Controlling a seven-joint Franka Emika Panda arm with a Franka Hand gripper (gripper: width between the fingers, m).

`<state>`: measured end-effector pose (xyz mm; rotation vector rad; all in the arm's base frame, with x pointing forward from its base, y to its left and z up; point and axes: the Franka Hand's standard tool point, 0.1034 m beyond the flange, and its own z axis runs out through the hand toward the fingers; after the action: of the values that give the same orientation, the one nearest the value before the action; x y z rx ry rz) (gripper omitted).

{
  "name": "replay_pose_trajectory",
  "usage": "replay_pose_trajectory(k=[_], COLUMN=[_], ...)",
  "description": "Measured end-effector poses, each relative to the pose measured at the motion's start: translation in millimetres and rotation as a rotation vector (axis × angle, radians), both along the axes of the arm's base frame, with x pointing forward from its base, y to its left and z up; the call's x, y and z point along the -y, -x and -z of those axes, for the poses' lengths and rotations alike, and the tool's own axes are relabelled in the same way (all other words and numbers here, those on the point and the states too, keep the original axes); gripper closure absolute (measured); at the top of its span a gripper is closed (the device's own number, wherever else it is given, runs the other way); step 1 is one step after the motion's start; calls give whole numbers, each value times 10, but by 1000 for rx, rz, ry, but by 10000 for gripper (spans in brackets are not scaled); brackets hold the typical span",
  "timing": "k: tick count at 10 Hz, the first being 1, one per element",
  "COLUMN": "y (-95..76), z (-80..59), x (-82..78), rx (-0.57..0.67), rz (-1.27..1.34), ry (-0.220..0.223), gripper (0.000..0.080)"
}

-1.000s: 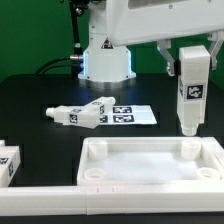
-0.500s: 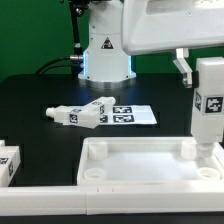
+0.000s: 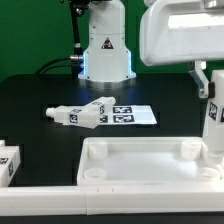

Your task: Assemble desk

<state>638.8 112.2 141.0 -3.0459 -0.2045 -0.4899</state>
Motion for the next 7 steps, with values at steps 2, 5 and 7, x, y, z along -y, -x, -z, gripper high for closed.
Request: replay_pose_trajectory(k=[2, 5, 7], y=[7, 20, 20], z=[45, 148, 200], x=[25, 67, 61], rx=[-7, -21, -19], rz=[5, 13, 13], ry=[1, 2, 3], gripper=[515, 515, 515])
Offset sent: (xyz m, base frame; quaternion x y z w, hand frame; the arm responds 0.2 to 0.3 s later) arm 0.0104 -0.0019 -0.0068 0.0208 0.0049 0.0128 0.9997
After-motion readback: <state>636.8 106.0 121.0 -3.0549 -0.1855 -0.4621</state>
